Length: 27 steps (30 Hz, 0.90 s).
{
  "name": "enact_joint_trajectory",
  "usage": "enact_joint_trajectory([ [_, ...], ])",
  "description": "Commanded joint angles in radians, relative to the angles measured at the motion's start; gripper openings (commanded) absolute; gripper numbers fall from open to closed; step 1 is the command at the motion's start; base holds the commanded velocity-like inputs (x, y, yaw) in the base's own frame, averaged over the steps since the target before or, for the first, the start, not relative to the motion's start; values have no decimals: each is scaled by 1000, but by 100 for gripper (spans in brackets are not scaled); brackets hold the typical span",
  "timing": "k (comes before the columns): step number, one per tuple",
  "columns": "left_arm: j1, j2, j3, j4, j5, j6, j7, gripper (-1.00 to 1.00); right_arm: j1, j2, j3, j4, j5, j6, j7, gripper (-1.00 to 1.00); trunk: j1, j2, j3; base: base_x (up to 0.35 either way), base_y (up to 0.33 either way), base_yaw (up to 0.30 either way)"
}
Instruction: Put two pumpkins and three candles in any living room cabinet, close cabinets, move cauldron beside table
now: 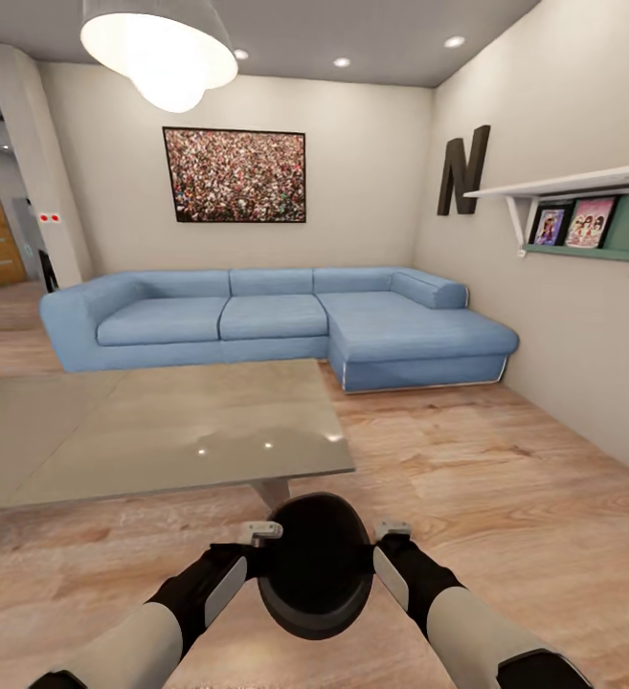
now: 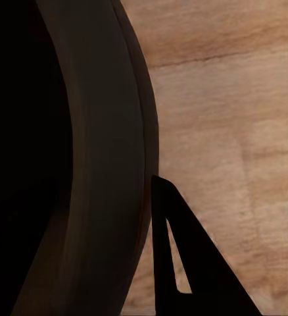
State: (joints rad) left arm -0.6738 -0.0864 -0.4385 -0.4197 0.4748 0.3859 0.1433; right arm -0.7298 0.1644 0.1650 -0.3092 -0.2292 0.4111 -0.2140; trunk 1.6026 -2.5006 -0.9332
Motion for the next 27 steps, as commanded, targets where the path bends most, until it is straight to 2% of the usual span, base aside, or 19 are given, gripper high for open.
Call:
enact_joint_trajectory([
  [1,-1,0,10,1,-11,5,22,-100,0,7,14,-50,-24,-20,-5,-100,0,-1,-1,0,102,290],
  [9,-1,0,10,1,-11,5,22,-100,0,8,14,-50,-24,-20,-5,-100,0,-1,-1,0,64,255],
  [17,-1,0,9,1,-11,5,22,-100,0,7,14,-50,-24,-20,-5,-100,0,-1,-1,0,9,33],
  [27,-1,0,9,1,-11,5,22,-100,0,7,14,-54,-24,-20,-5,-100,4,-3,-40,0,0,1],
])
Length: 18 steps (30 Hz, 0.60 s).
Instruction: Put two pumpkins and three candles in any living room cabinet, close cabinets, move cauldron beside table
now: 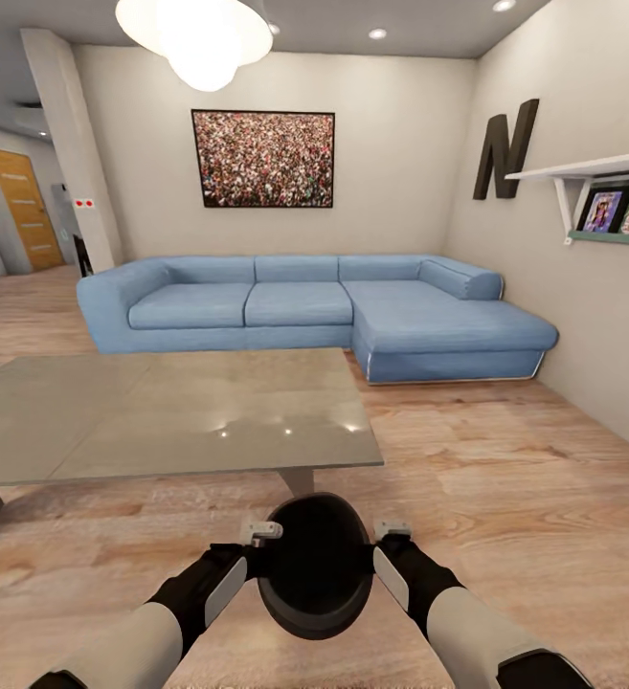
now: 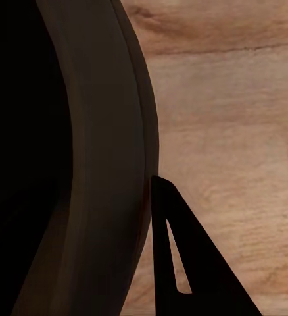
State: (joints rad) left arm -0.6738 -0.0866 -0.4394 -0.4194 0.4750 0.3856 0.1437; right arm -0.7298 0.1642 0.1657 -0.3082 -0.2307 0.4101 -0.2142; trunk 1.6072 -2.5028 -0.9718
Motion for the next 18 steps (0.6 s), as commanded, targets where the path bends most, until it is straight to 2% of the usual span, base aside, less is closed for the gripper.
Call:
enact_joint_trajectory([
  [1,-1,1,10,1,-12,6,22,-100,0,8,14,-55,-22,-19,-5,-100,0,-1,-5,0,0,0],
  [18,-1,1,10,1,-12,6,22,-100,0,8,14,-55,-22,-19,-5,-100,8,-5,-71,0,0,0],
])
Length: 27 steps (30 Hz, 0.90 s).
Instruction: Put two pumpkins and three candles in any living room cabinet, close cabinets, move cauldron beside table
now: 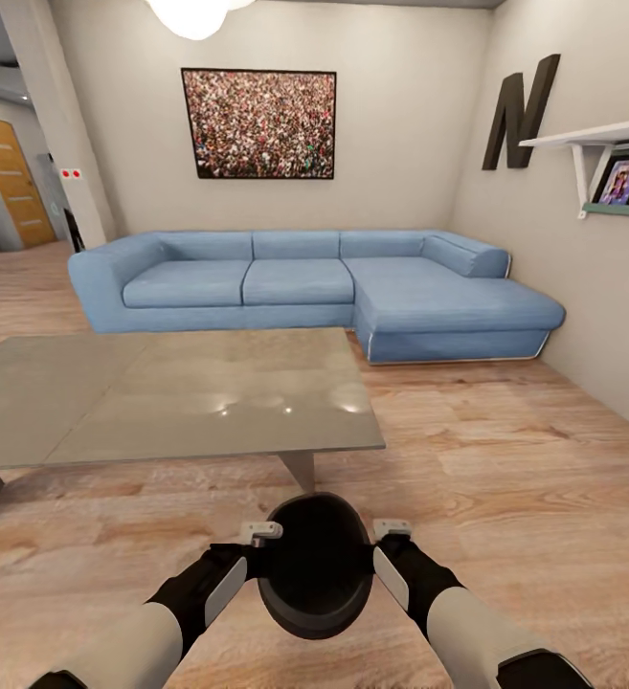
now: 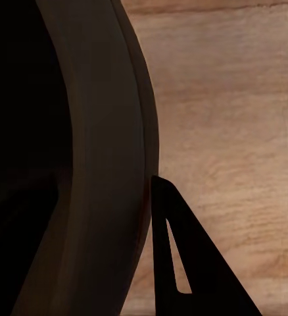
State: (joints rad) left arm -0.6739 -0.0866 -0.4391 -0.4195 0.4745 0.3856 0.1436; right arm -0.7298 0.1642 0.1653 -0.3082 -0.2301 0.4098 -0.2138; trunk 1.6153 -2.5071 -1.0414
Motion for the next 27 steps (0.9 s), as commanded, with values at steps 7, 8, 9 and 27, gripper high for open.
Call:
enact_joint_trajectory([
  [7,-1,1,10,1,-11,6,22,-100,0,8,14,-55,-23,-19,-5,-100,3,-2,-28,0,0,0],
  [8,-1,1,10,1,-11,6,22,-100,0,8,14,-55,-23,-19,-5,-100,3,-2,-32,0,0,0],
  [9,-1,1,10,1,-11,6,22,-100,0,8,14,-55,-23,-19,-5,-100,4,-3,-36,0,0,0],
  [27,-1,1,10,0,-11,6,21,-100,0,8,14,-55,-23,-19,-4,-100,9,-6,-86,0,0,0],
])
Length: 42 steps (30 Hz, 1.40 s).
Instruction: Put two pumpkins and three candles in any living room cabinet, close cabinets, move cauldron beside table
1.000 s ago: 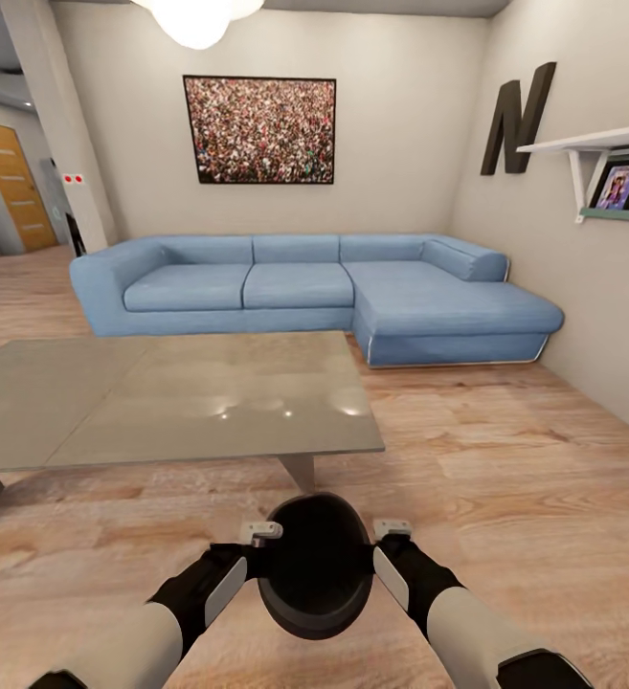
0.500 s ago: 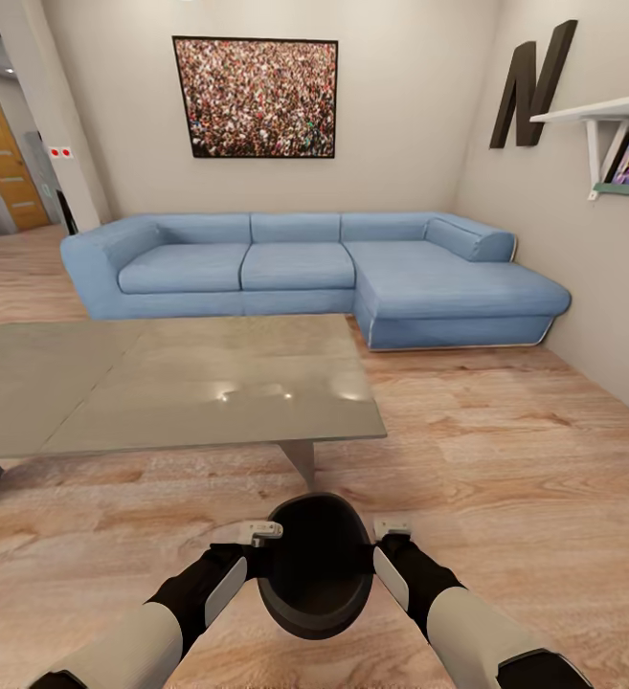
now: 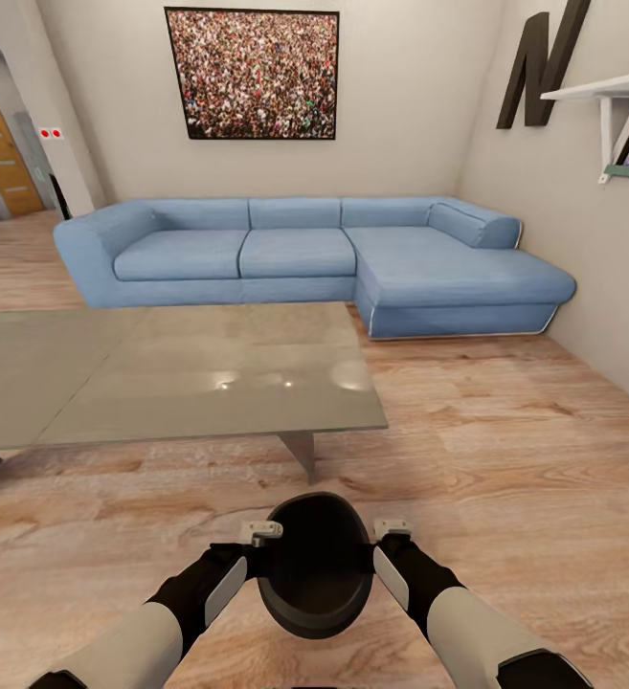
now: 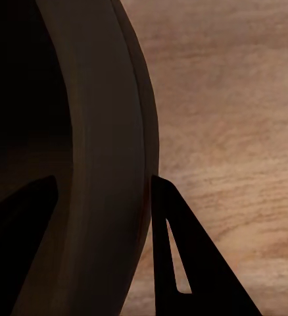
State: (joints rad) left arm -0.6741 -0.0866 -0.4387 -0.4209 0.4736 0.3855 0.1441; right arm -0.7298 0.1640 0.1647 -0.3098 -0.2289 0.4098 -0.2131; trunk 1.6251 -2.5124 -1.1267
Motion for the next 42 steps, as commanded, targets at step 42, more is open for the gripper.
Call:
enact_joint_trajectory([
  [42,-1,1,9,1,-10,6,22,-100,0,8,15,-54,-24,-19,-5,-100,3,-2,-32,85,0,0],
])
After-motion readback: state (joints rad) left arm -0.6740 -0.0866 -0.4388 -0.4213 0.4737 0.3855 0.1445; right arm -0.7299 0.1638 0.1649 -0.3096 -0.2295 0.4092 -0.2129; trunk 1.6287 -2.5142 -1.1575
